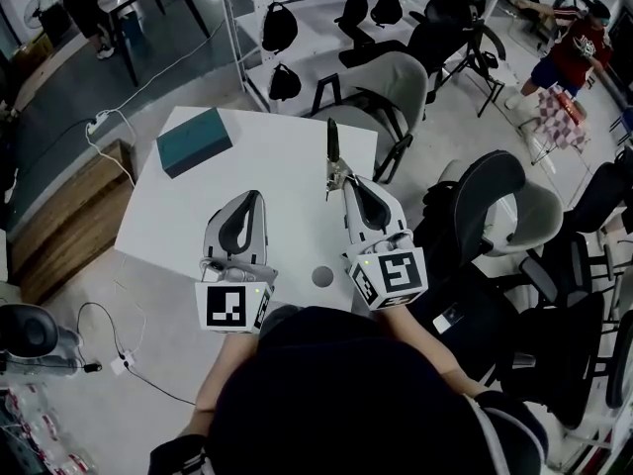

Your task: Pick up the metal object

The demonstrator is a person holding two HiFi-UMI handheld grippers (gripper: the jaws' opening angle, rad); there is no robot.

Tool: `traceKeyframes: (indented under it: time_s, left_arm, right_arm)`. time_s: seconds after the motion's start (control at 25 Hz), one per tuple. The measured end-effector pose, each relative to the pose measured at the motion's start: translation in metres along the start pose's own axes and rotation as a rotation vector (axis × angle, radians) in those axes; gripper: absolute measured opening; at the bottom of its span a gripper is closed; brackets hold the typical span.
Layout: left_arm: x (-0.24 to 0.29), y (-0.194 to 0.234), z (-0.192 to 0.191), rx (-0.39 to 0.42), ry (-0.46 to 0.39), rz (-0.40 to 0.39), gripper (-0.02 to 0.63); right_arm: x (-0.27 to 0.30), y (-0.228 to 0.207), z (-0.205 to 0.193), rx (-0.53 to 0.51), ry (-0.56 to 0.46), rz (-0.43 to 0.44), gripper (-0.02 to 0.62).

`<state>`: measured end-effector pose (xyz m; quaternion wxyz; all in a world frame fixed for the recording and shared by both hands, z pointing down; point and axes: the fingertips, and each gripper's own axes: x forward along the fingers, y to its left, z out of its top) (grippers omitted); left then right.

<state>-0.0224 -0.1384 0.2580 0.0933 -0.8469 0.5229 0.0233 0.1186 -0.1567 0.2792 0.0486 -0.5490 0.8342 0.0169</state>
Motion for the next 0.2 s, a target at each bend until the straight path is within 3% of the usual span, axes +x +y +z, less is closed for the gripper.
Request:
traceKeyframes:
  time_s: [0.2]
  left_arm:
    - [-0.0029, -0.0058, 0.0021, 0.002, 0.003, 0.011, 0.023]
  right_arm:
    - [-0.009, -0.0014, 0.0005, 0.003, 0.006, 0.012, 0.028]
